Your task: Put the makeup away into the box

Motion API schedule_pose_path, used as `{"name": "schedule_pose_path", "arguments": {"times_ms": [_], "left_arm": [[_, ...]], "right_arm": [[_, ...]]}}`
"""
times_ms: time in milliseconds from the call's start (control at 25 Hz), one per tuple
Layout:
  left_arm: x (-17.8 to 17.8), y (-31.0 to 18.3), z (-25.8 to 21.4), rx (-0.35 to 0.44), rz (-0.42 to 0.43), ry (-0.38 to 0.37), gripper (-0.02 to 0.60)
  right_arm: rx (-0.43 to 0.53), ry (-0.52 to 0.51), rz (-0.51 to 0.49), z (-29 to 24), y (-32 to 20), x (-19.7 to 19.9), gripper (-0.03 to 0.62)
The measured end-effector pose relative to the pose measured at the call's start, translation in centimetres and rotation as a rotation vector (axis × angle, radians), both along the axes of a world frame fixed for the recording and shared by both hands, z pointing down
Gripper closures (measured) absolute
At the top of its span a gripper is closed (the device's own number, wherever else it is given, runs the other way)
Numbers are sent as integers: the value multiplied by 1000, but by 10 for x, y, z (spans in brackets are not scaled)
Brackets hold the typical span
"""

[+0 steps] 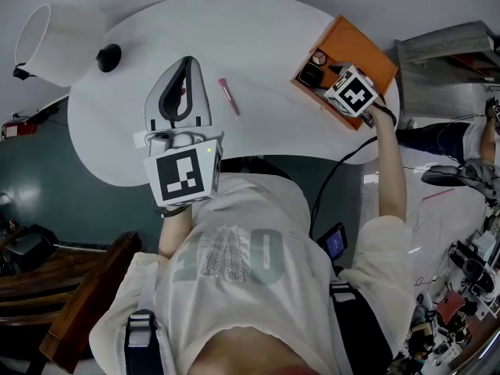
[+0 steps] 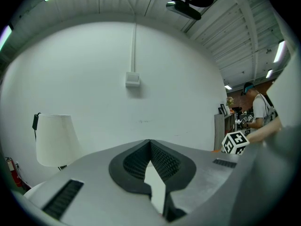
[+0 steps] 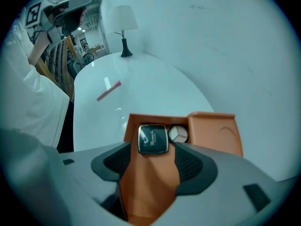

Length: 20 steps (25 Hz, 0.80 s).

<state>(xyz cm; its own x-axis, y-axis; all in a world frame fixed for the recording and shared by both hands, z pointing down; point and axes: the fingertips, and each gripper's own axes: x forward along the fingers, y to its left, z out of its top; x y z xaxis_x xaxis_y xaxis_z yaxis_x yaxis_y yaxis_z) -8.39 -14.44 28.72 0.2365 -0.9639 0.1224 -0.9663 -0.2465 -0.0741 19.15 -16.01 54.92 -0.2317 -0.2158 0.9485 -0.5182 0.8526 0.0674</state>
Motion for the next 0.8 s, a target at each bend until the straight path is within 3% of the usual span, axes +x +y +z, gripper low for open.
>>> {"name": "schedule_pose_path", "arguments": {"times_ms": [80,200,360,560,720,800], "left_arm": [[1,0,-3,9,2,13,575],[6,2,-6,15,15,10,575],[13,2,-23,84,30,53,575],[17,5,-36,124,33,72,575],[17,8,-45,150,26,78,575],[16,10,-48,161,17,76,575]], "right_arm": [[103,-67,12,-36,-7,-13,298],[254,-244,46,-97,-7,-44,299],[459,-437,69,-166,1,-83,299],[736,-707,173,-257,5,-130,301],[866,-883,217,-310,16,-159,347],[904,-952,257,-324,22,-164,421]]}}
